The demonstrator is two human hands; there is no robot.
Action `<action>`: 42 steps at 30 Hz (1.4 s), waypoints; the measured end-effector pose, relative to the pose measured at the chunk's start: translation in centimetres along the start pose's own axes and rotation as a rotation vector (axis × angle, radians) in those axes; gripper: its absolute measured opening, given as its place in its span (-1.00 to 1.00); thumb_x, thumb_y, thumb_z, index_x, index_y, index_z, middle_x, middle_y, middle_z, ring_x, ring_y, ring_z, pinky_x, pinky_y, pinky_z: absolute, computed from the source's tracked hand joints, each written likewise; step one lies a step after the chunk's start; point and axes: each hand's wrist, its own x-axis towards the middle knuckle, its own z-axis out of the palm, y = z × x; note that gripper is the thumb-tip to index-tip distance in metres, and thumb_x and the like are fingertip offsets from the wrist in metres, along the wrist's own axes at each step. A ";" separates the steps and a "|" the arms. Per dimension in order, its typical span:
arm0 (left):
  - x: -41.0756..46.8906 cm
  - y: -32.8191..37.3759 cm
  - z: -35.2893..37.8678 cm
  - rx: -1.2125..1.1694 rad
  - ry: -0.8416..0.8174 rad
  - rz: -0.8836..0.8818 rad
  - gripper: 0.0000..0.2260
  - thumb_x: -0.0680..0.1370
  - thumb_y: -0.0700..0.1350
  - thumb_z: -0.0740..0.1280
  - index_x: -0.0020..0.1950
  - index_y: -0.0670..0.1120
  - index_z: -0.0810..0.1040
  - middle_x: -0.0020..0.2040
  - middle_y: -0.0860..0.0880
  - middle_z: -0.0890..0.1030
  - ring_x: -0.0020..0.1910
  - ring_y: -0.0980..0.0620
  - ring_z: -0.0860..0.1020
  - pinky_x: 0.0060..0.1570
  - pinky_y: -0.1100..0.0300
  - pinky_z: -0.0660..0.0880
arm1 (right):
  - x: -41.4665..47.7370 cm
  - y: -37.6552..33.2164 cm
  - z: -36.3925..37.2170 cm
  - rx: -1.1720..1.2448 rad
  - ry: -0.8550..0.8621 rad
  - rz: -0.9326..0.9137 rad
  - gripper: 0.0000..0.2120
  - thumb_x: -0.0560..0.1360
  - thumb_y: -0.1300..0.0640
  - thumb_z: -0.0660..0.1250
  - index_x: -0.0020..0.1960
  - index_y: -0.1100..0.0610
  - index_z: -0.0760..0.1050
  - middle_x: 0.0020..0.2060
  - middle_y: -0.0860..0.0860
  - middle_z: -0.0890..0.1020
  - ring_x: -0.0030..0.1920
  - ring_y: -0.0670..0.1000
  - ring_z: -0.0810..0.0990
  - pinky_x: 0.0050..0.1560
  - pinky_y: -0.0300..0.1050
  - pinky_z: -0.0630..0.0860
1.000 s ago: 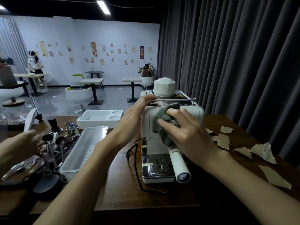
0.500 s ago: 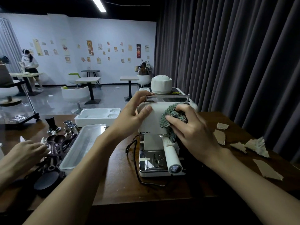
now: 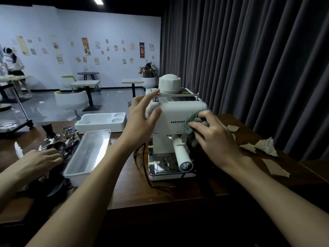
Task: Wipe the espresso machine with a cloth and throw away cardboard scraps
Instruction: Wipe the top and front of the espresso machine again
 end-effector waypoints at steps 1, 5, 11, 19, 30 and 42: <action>-0.6 -0.1 0.1 -0.037 0.007 0.008 -0.53 0.64 -0.08 0.29 0.43 0.37 0.27 0.31 0.08 0.29 0.33 0.09 0.35 0.31 -0.07 0.49 | -0.6 0.0 -0.1 0.033 -0.002 0.051 -0.70 0.40 0.33 0.48 0.12 0.20 0.62 0.09 0.16 0.51 0.03 0.21 0.58 -0.01 0.01 0.57; -5.0 -1.0 1.7 -0.165 0.103 -0.070 -0.54 0.62 -0.21 0.31 0.42 0.15 0.27 0.23 0.06 0.41 0.13 0.32 0.48 0.00 0.32 0.54 | -2.9 0.6 -0.1 0.150 -0.054 0.237 -0.75 0.50 0.29 0.38 0.17 0.18 0.62 0.13 0.11 0.48 0.05 0.11 0.54 0.00 -0.17 0.36; -10.9 -4.8 5.1 0.086 0.146 -0.303 -0.79 0.55 -0.11 0.42 0.11 -0.02 0.44 0.01 0.05 0.55 0.03 0.06 0.55 -0.04 0.25 0.45 | -5.0 1.6 2.0 0.361 -0.229 0.354 -0.72 0.52 0.29 0.35 0.21 0.15 0.59 0.05 0.01 0.49 0.07 -0.05 0.47 0.06 -0.35 0.29; -15.1 -6.7 7.9 0.309 -0.044 -0.452 -0.06 0.25 0.46 0.39 0.50 0.01 0.30 0.43 0.10 0.37 0.40 0.10 0.39 0.37 0.08 0.39 | -6.4 1.0 6.9 0.445 -0.467 0.395 -0.71 0.56 0.07 0.34 0.26 0.06 0.56 0.19 0.05 0.53 0.23 0.08 0.49 0.14 -0.18 0.34; -16.8 -8.8 7.8 0.565 -0.146 -0.363 0.00 0.34 0.48 0.34 0.63 0.07 0.05 0.63 0.20 -0.01 0.45 0.12 0.37 0.41 0.07 0.24 | -7.7 -1.3 8.9 0.494 -0.566 0.239 -0.67 0.55 0.10 0.34 0.29 0.17 0.50 0.19 0.06 0.55 0.22 0.04 0.47 0.23 -0.04 0.41; -17.5 -9.4 7.5 0.585 -0.050 -0.315 -0.04 0.32 0.45 0.38 0.58 0.04 0.17 0.62 0.20 0.02 0.38 0.03 0.43 0.34 0.10 0.36 | -7.7 -5.4 12.0 0.378 -0.408 0.096 -0.72 0.48 0.25 0.35 0.18 0.15 0.61 0.14 0.10 0.58 0.11 0.16 0.56 0.14 0.04 0.52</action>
